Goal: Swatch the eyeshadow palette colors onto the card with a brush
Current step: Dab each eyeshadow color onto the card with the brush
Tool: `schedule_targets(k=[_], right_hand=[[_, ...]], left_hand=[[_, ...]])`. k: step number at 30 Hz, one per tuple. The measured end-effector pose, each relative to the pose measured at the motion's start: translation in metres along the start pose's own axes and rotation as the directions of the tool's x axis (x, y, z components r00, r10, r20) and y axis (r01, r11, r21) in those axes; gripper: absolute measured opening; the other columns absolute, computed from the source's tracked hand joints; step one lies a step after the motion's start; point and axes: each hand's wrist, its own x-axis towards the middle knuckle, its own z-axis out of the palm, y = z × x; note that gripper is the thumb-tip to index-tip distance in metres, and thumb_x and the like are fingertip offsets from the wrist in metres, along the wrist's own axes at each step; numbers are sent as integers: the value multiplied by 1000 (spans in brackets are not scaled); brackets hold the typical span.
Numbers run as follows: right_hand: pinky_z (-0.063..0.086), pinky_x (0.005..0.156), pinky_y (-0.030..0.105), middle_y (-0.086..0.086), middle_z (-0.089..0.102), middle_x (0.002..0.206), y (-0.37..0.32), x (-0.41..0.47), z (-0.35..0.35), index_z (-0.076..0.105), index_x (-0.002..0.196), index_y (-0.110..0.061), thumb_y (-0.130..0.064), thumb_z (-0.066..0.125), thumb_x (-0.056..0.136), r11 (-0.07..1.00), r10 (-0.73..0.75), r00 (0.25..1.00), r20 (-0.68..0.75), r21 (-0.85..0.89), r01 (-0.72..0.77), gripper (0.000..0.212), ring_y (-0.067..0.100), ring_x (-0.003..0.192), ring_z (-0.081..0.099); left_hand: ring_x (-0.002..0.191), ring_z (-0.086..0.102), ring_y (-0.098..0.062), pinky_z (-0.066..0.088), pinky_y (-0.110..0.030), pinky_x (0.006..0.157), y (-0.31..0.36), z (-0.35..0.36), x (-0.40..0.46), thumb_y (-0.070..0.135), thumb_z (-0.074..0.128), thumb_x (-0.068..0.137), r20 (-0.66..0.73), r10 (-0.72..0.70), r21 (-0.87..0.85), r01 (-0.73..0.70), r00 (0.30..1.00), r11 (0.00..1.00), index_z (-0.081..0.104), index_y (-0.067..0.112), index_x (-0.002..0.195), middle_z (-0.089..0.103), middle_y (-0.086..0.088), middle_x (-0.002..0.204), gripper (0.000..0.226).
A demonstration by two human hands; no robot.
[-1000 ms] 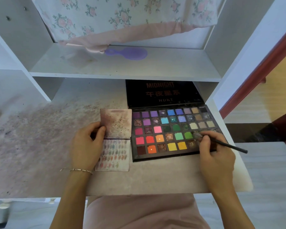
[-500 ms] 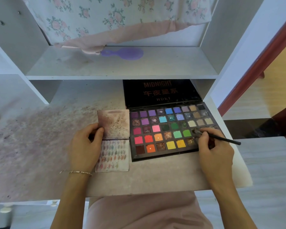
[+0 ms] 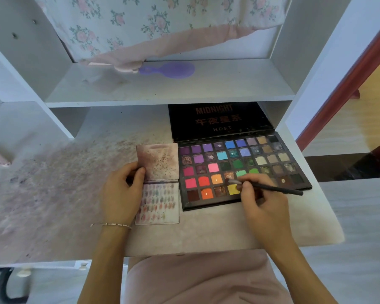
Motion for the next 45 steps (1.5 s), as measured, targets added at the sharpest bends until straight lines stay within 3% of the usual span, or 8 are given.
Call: schedule_targets(k=[3, 7, 13, 19, 25, 28, 40, 45], right_hand=[[41, 62, 2, -27, 63, 84, -7, -11, 19, 55, 82, -35, -12, 48, 80, 998, -12, 988, 152, 65, 2, 24, -9, 77, 58], [42, 64, 10, -16, 60, 85, -13, -21, 37, 54, 78, -39, -18, 51, 80, 997, -18, 954, 300, 82, -7, 22, 6, 76, 58], [40, 68, 8, -14, 58, 78, -21, -26, 49, 51, 78, -38, -22, 50, 78, 1000, -25, 891, 453, 19, 19, 16, 2, 80, 54], [45, 74, 19, -13, 58, 84, -18, -27, 50, 59, 85, -26, -19, 52, 83, 998, -10, 870, 493, -50, 40, 10, 5, 84, 53], [45, 73, 14, -17, 55, 82, -20, -27, 49, 50, 78, -41, -26, 48, 79, 996, -13, 859, 511, -68, 56, 15, 2, 85, 52], [45, 75, 16, -16, 56, 84, -19, -26, 50, 57, 84, -29, -24, 48, 80, 995, -21, 862, 506, -77, 70, 11, 2, 86, 51], [45, 73, 15, -17, 55, 83, -17, -26, 50, 56, 83, -29, -24, 50, 81, 995, -4, 853, 522, -81, 55, 9, 1, 86, 51], [41, 71, 8, -16, 60, 83, -15, -26, 47, 56, 81, -40, -23, 51, 81, 997, -10, 931, 366, 78, -20, 17, 2, 85, 56]], left_hand=[[68, 47, 7, 32, -11, 60, 1, 0, 0, 19, 53, 89, -4, -5, 6, 5, 1000, 1000, 67, 17, 102, 58, 13, 83, 20], [68, 48, 9, 31, -9, 60, 0, -1, 0, 18, 53, 88, -6, -9, -1, 9, 1000, 1000, 67, 17, 100, 58, 14, 83, 19], [73, 54, -5, 38, -13, 63, -1, -1, 1, 17, 53, 88, 3, -4, -24, 4, 1000, 1000, 67, 16, 99, 61, 11, 85, 18], [75, 57, -7, 41, -18, 65, -3, 0, 0, 20, 54, 88, -5, -14, -37, 14, 1000, 999, 67, 18, 99, 63, 11, 83, 18], [74, 57, -8, 42, -21, 65, -1, -1, 0, 20, 54, 88, -5, -13, -31, 12, 1000, 999, 68, 19, 99, 61, 13, 80, 18], [76, 58, -10, 44, -25, 69, 0, -1, 0, 19, 54, 88, -7, -18, -39, 18, 1000, 999, 68, 17, 99, 62, 12, 82, 18], [75, 55, -7, 37, -15, 62, -1, -1, 1, 19, 54, 88, -13, 2, 6, -2, 1000, 1000, 67, 16, 101, 60, 12, 84, 19], [74, 53, -6, 34, -15, 61, -1, -1, 0, 20, 54, 88, -18, -9, 25, 10, 1000, 1000, 67, 17, 103, 60, 11, 85, 20]])
